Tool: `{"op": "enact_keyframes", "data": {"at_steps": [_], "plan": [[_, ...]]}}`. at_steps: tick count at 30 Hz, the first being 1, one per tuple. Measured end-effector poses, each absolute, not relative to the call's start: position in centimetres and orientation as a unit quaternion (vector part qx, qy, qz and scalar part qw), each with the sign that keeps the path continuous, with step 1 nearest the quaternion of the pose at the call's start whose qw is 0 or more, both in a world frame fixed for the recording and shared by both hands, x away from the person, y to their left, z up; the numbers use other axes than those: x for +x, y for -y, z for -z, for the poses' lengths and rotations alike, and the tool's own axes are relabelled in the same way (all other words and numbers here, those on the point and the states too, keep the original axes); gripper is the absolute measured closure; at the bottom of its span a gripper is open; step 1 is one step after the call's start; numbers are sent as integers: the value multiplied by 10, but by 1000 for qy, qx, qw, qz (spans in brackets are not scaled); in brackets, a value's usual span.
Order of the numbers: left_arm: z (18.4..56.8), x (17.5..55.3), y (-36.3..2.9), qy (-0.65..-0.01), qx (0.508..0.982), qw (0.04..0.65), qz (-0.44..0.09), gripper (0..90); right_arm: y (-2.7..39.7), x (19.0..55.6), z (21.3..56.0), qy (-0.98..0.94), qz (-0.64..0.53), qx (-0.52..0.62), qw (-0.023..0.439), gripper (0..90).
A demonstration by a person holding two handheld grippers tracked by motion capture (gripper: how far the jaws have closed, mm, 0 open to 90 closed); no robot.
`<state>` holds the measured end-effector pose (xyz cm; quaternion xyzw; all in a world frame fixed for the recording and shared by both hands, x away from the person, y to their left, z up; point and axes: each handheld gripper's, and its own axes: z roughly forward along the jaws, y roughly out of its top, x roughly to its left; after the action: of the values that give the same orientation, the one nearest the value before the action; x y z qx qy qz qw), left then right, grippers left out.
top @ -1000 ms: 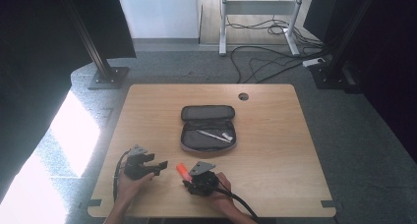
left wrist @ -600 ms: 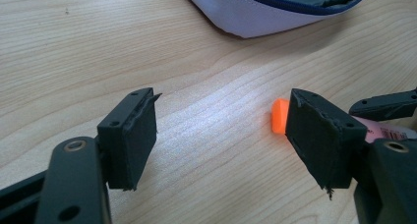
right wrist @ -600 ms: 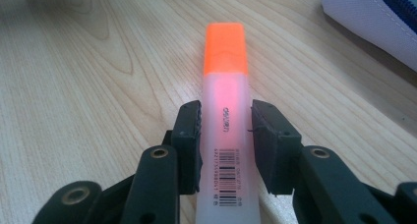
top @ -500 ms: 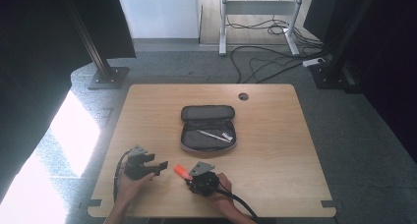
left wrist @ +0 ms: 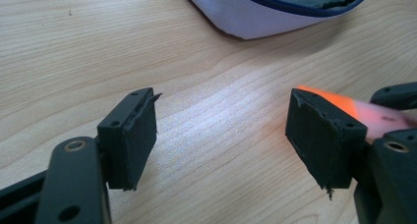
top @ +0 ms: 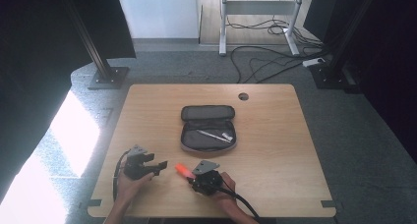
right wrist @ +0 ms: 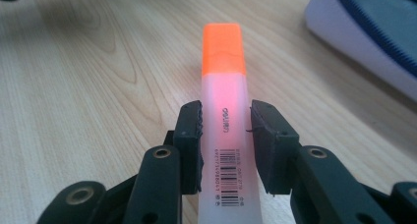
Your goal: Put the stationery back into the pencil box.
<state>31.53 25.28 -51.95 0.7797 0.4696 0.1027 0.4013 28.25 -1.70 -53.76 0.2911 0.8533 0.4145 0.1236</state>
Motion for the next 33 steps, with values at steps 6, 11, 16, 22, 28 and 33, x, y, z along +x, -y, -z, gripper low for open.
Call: {"op": "enact_keyframes", "data": {"at_steps": [6, 11, 16, 22, 28, 33], "plan": [[520, 315, -252, -470, 780, 400, -103, 284, 27, 282, 528, -844, -433, 290, 126, 656], [520, 316, -252, -469, 781, 399, -104, 284, 36, 285, 518, -836, -447, 292, 130, 656], [520, 315, -252, -470, 780, 400, -103, 284, 46, 290, 507, -824, -462, 300, 133, 656], [521, 316, -251, -470, 781, 399, -100, 284, 60, 300, 496, -814, -472, 308, 138, 656], [520, 315, -250, -467, 782, 400, -101, 283, 67, 315, 489, -814, -469, 313, 141, 656], [520, 316, -251, -469, 781, 400, -100, 284, 69, 324, 489, -814, -464, 317, 148, 656]]}}
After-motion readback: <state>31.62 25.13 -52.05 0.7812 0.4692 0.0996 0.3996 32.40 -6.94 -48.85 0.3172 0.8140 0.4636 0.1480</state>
